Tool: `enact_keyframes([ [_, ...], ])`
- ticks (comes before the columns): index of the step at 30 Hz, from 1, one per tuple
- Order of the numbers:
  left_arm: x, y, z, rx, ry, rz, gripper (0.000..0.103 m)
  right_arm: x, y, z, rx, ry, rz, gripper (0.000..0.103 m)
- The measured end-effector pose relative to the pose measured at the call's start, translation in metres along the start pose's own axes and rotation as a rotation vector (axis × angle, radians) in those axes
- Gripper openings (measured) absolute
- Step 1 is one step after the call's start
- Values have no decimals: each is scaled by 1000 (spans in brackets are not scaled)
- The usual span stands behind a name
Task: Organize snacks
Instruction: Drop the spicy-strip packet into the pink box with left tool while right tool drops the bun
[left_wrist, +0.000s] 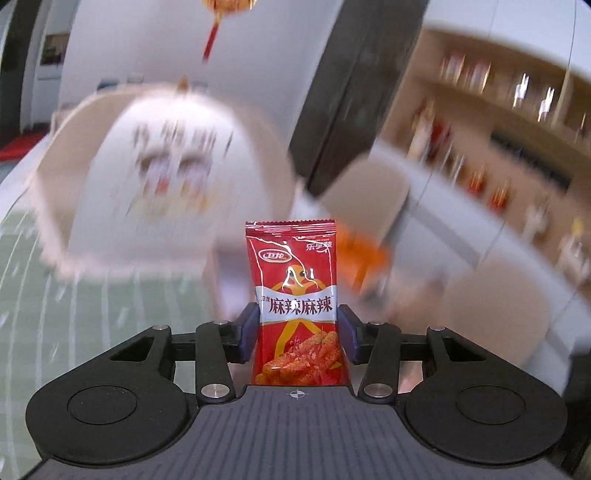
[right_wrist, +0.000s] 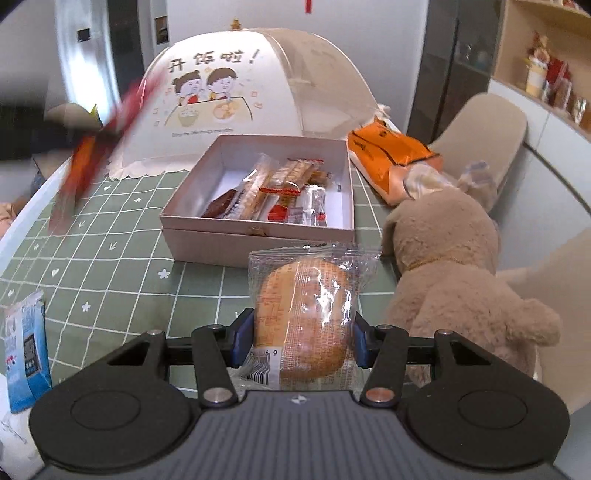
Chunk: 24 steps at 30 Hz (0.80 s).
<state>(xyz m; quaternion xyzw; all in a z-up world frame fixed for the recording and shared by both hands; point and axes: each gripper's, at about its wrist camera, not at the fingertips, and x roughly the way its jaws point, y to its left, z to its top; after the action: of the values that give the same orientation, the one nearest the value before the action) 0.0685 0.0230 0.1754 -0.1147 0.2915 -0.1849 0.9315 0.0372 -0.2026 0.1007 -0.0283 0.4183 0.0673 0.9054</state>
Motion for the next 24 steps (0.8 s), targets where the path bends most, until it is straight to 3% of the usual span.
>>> enact_keyframes([
  [5, 37, -5, 52, 2, -149, -102, 60, -1, -2, 9, 20, -14, 3, 52],
  [8, 88, 7, 52, -61, 10, -49, 54, 0, 0, 11, 21, -8, 4, 52],
  [11, 88, 26, 37, -180, -31, -92, 54, 2, -2, 7, 15, 1, 0, 52],
  [16, 61, 48, 12, -154, 34, -16, 54, 13, -12, 5, 37, 58, -11, 52],
  [19, 37, 71, -23, -176, 109, 56, 54, 5, -11, 16, 22, -7, -16, 52],
  [24, 17, 100, -64, -299, 184, 125, 54, -7, 6, 74, -12, -227, -22, 52],
])
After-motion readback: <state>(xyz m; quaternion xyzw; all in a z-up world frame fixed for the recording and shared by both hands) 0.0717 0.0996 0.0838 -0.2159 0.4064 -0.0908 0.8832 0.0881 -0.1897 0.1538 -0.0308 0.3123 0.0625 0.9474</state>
